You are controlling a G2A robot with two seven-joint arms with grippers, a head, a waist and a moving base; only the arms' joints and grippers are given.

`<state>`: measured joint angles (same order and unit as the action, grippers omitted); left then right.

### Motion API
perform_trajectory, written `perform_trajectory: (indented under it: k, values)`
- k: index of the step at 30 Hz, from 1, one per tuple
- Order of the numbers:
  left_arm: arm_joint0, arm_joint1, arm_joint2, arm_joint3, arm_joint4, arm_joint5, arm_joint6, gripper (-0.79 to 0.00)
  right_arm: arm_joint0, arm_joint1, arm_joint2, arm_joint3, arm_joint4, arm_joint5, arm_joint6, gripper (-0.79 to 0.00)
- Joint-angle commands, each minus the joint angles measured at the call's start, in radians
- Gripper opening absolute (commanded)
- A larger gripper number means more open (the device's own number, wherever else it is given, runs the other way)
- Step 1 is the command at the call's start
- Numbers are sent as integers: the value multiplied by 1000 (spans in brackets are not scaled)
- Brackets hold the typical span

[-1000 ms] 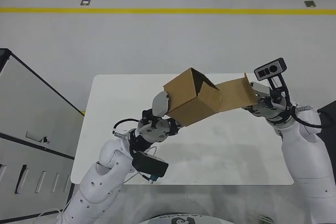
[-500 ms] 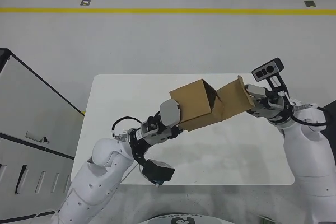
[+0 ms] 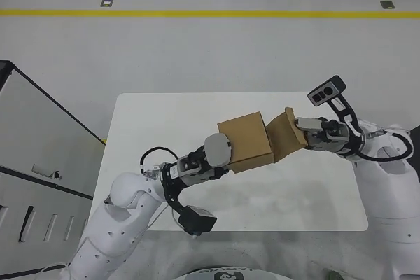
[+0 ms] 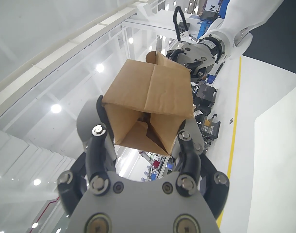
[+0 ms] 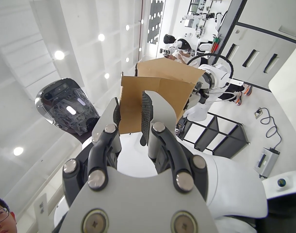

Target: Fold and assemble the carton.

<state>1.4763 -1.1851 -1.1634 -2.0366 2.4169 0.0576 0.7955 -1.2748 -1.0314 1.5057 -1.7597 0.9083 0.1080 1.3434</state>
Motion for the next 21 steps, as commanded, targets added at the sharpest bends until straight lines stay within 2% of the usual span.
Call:
perform_trajectory:
  k: [1, 15, 21]
  values:
    - [2, 2, -1, -2, 8, -10, 2, -785, 1, 2, -1, -3, -11, 5, 3, -640]
    - [15, 14, -2, -11, 39, -66, -30, -785, 10, 11, -13, -15, -81, 29, -10, -650]
    - [14, 20, -3, -16, 77, -71, -39, -785, 16, 16, -16, -15, -112, 47, -5, -616]
